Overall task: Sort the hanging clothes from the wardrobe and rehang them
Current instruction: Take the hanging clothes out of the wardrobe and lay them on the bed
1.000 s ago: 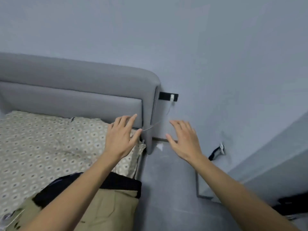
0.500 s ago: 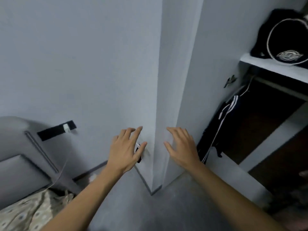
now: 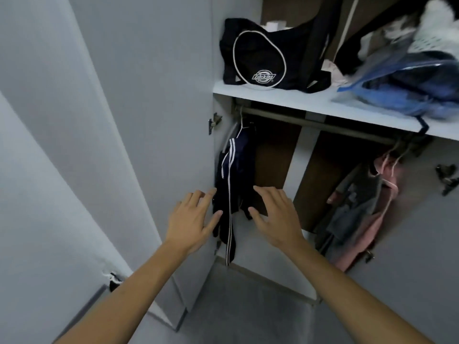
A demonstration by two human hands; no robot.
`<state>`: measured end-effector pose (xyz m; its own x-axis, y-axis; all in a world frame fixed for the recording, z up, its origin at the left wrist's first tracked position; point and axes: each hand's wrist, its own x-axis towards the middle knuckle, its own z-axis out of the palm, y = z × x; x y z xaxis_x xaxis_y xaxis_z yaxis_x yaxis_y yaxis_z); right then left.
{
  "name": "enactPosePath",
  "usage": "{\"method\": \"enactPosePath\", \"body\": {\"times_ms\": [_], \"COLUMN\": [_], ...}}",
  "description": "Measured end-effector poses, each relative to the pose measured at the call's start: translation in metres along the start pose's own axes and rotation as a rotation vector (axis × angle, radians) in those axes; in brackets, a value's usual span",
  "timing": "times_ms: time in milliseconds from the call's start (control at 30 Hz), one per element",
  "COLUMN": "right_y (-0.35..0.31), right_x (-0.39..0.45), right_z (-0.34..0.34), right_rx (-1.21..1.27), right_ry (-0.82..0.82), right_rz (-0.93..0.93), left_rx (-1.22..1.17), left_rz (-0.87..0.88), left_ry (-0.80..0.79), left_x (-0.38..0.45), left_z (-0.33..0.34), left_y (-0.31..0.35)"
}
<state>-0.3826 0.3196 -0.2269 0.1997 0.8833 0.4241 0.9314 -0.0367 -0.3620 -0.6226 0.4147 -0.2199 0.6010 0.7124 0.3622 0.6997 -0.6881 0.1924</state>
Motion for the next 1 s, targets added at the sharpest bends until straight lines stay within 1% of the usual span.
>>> {"method": "enactPosePath", "body": {"times_ms": [200,433,633,800,933,1000], "right_y": [0.073,0.150,0.211,0.243,0.260,0.271], "right_x": [0.019,0.032,0.050,0.056,0.050,0.047], "right_z": [-0.023,-0.040,-0.053,-0.060,-0.060,-0.060], "right_rx": [-0.047,-0.129,-0.226,-0.290,-0.355,-0.391], "right_ry": [0.053,0.093,0.118,0.158,0.229,0.255], "right_rz": [0.098,0.274,0.489,0.650,0.783,0.841], "left_rx": [-0.061,-0.104,-0.167,-0.212,-0.225,-0.223], "left_rz": [0.101,0.268,0.421,0.565,0.662,0.711], "left_ry": [-0.029,-0.077,-0.173,-0.226,-0.270,-0.268], "left_x": [0.082,0.177,0.268,0.327,0.356,0.367], "left_z": [0.044,0.104,0.173,0.209,0.229,0.235], "left_y": [0.049,0.091,0.123,0.161,0.192,0.209]}}
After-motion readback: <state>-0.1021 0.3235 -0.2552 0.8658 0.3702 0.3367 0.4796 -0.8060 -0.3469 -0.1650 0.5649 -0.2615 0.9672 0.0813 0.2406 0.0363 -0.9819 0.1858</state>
